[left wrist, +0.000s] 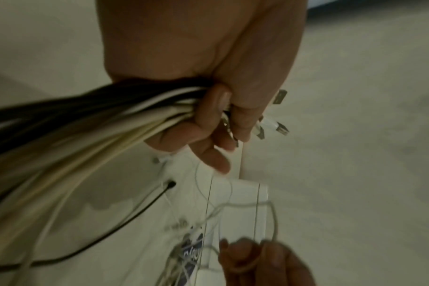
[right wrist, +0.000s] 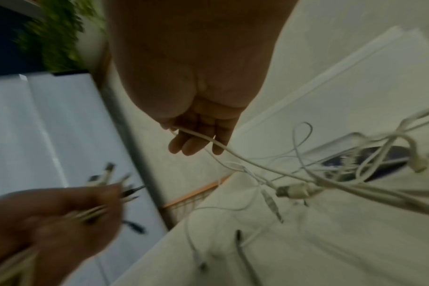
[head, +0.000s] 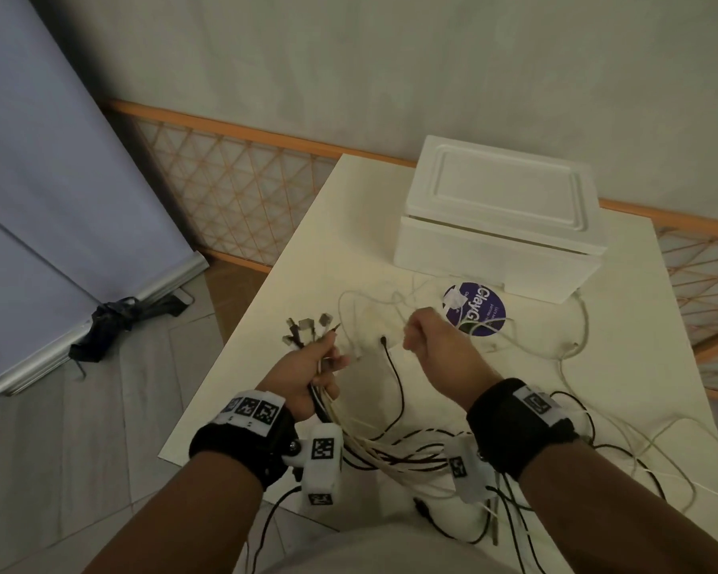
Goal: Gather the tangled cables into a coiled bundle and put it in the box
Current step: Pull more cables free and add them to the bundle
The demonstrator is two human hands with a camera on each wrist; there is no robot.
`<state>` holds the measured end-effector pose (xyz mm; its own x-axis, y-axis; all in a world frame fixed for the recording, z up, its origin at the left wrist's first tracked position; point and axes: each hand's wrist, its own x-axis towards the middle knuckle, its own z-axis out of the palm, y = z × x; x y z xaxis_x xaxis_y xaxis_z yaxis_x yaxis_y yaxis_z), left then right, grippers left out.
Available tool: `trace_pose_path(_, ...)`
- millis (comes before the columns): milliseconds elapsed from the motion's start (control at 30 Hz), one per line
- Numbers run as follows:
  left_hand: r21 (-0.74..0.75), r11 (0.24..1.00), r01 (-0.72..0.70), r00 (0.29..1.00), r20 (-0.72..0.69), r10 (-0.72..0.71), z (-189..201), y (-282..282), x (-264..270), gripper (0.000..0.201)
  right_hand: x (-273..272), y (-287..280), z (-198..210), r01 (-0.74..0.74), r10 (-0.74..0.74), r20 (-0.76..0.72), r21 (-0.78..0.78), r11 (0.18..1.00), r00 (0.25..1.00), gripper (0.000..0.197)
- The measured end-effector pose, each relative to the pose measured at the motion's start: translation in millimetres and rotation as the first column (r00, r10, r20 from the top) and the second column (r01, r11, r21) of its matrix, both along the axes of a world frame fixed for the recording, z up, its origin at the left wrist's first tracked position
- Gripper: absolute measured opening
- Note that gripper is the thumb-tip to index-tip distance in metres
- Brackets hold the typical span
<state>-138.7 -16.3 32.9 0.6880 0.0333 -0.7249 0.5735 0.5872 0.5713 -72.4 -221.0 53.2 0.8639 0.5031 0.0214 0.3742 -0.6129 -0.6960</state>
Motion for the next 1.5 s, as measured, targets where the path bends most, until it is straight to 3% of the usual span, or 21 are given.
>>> trace_pose_path(167,-0.114,0.993,-0.008,0.996,0.084,0.018,10.6,-18.5,12.9,0.025,-26.3,16.8,3.9,-0.302,0.312,0.017,-0.211,0.93,0.95,0.019)
trace_pose_path(400,-0.031,0.999,-0.042,0.978,0.205,0.047,8.6,-17.2,11.5,0.027,-23.3,-17.8,-18.2,-0.223,0.217,-0.099,-0.053,0.973,0.971,0.009)
trace_pose_path(600,-0.031,0.989,-0.145,0.969,0.199,0.148,9.5,-1.4,16.1,0.024,-26.3,-38.2,-36.8,-0.272,0.23,-0.229,-0.172,0.947,0.946,0.006)
trace_pose_path(833,-0.049,0.983,-0.178,0.959,0.216,0.184,5.7,4.5,16.4,0.025,-23.9,-41.8,-18.5,-0.362,0.275,-0.325,-0.249,0.898,0.905,0.008)
trace_pose_path(1000,-0.026,0.98,-0.195,0.951,0.24,0.196,5.7,10.7,15.6,0.025,-20.0,-50.1,-17.3,-0.406,0.24,-0.355,-0.527,0.746,0.903,0.026)
trace_pose_path(1167,0.016,0.985,-0.17,0.962,0.218,0.163,4.8,9.5,14.7,0.022,-16.7,-56.1,-19.8,-0.391,0.112,-0.431,-0.64,0.661,0.895,0.03)
trace_pose_path(1267,0.057,0.991,-0.125,0.981,0.158,0.115,2.3,3.1,14.1,0.018,-17.5,-43.1,-9.9,-0.361,0.175,-0.322,-0.721,0.592,0.93,0.023)
trace_pose_path(1300,0.08,0.993,-0.088,0.986,0.146,0.075,1.4,0.1,13.9,0.017,-17.3,-37.1,-6.0,-0.308,0.218,-0.219,-0.717,0.625,0.951,0.026)
trace_pose_path(1367,0.095,0.995,-0.021,0.99,0.14,0.007,1.2,-7.3,13.5,0.015,-16.9,-19.9,5.0,-0.199,0.226,-0.022,-0.562,0.803,0.974,0.046)
trace_pose_path(1433,0.073,0.997,-0.001,0.991,0.133,-0.009,2.3,-16.5,13.9,0.013,-17.3,-0.3,15.2,-0.166,0.166,-0.027,-0.305,0.938,0.986,0.045)
trace_pose_path(1500,0.05,0.999,-0.002,0.992,0.122,-0.004,3.3,-26.0,14.2,0.012,-19.6,19.7,21.1,-0.201,0.187,-0.083,-0.214,0.956,0.979,0.032)
